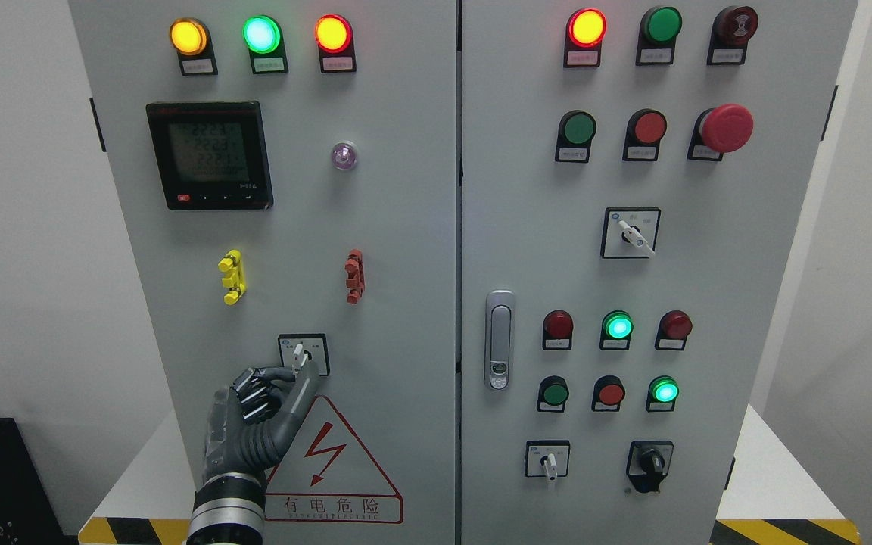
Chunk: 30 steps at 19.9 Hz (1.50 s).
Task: Turn on light switch 1
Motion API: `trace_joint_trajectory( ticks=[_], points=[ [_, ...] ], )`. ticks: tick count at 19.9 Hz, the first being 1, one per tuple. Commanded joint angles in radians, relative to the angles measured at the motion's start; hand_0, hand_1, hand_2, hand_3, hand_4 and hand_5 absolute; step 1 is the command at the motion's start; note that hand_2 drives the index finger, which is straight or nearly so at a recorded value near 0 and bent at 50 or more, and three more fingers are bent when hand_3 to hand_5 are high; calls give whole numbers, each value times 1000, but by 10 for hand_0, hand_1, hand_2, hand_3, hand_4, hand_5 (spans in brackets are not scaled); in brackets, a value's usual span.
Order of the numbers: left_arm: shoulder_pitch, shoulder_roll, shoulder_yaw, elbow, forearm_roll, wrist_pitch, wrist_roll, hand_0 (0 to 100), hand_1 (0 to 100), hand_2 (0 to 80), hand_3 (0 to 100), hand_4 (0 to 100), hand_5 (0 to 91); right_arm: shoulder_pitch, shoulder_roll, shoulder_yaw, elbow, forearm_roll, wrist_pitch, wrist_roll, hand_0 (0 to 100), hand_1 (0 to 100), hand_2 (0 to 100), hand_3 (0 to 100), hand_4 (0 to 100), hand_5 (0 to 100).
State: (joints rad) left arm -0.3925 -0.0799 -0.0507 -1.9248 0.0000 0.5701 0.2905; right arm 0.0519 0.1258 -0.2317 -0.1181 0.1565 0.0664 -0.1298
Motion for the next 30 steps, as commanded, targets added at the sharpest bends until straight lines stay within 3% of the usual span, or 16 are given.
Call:
trace_joint_trajectory(
  ticks=[1, 30],
  points=[
    [-6, -3, -1, 6, -21, 4, -1, 165, 639, 555, 915, 930, 823, 0, 0, 0, 0, 0, 0, -1, 307, 0, 0, 0, 0, 0],
    [-16, -11, 0, 9, -44, 5, 1, 203, 611, 556, 931, 927, 825, 0, 0, 0, 0, 0, 0, -1, 308, 0, 0, 0, 0, 0]
  ],
)
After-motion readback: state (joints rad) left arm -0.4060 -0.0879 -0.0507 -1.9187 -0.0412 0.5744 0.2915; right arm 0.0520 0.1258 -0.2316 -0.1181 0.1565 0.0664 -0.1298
